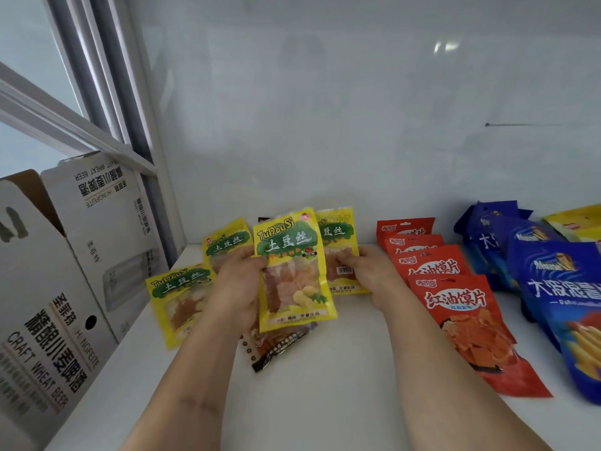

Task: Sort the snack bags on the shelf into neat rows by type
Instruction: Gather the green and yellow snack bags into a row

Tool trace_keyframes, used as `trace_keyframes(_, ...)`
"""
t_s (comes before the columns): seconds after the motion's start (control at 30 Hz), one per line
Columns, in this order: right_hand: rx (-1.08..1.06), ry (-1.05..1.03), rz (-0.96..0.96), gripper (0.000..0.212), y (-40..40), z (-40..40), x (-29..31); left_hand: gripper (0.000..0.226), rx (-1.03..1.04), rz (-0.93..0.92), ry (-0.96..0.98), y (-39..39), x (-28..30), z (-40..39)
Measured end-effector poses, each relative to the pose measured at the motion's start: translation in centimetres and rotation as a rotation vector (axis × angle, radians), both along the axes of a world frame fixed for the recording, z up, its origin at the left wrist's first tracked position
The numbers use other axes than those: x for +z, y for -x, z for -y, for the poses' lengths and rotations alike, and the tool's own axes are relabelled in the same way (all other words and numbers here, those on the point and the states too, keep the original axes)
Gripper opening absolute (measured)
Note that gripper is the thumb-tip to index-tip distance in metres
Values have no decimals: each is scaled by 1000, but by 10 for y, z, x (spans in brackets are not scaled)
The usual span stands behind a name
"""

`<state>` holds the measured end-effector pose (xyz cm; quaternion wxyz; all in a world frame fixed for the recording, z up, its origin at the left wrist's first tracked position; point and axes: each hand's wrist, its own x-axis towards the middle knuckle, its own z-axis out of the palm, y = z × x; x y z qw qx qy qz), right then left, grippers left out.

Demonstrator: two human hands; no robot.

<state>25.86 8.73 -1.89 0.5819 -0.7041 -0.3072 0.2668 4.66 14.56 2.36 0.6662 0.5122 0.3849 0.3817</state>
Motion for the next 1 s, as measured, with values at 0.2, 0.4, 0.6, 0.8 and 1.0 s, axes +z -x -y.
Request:
trace_keyframes(0.2,-179,-54,85,13,-19,-6,7,58,133,17,-46,-23,-17,-19)
trace_keyframes(0.4,-267,95,272,15,-30,-23,-4,53,182,-16,-137,-29,-12,-15)
trace_keyframes(0.6,-274,276,435,26,-32,-37,-10,31,203,-12,-47,-33,-17,-20)
trace_keyframes(0.8,-308,277,396,37,-31,-33,-8,48,61,-221,-171,-37,-15,-9)
trace_keyframes(1.0,-296,214,309,63,-28,-29,3,53,-35,-338,-247,-64,-15,4)
